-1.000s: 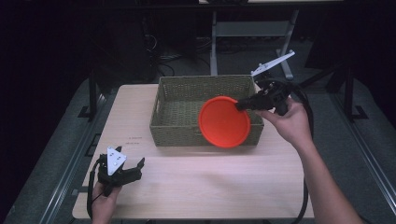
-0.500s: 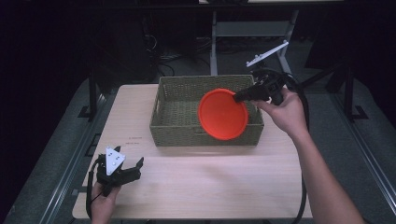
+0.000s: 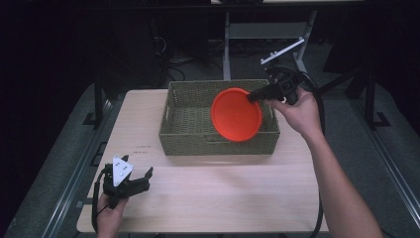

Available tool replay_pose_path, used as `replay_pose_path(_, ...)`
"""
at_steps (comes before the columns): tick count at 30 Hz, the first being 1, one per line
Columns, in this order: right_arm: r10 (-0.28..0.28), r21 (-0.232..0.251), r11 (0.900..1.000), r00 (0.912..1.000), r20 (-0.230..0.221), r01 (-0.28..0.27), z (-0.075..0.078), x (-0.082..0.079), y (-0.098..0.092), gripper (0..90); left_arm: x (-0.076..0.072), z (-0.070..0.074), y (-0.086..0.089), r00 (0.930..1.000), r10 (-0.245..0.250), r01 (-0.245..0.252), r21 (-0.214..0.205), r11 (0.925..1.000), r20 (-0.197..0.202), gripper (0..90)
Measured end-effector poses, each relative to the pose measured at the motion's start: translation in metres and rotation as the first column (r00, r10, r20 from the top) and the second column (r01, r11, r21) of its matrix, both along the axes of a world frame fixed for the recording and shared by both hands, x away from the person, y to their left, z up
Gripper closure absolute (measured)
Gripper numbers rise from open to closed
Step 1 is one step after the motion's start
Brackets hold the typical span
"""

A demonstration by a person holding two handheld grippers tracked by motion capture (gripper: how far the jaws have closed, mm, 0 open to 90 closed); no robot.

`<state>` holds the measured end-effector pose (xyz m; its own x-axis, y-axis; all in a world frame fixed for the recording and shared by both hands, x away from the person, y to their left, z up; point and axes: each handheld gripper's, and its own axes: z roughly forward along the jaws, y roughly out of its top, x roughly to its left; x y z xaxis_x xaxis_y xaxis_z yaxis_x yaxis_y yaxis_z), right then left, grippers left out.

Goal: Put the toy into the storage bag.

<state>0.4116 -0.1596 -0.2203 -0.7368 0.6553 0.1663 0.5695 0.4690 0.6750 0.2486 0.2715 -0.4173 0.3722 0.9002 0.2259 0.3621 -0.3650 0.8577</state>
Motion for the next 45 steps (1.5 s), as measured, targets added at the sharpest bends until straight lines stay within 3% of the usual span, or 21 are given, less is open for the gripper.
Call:
replay_pose_path(29, -0.07, 0.006, 0.9975, 0.9974, -0.018, 0.07, -0.003, 0.028, -0.004, 81.6, 0.0, -0.001, -0.001, 1.0, -0.003, 0.003, -0.01, 0.9999, 0.006, 12.9)
replay_pose_path(45, -0.108, 0.013, 0.994, 0.993, -0.046, 0.109, -0.014, 0.046, -0.006, 81.5, 0.0, 0.0, 0.0, 1.0, -0.005, 0.005, 0.0, 1.0, -0.001, 12.9)
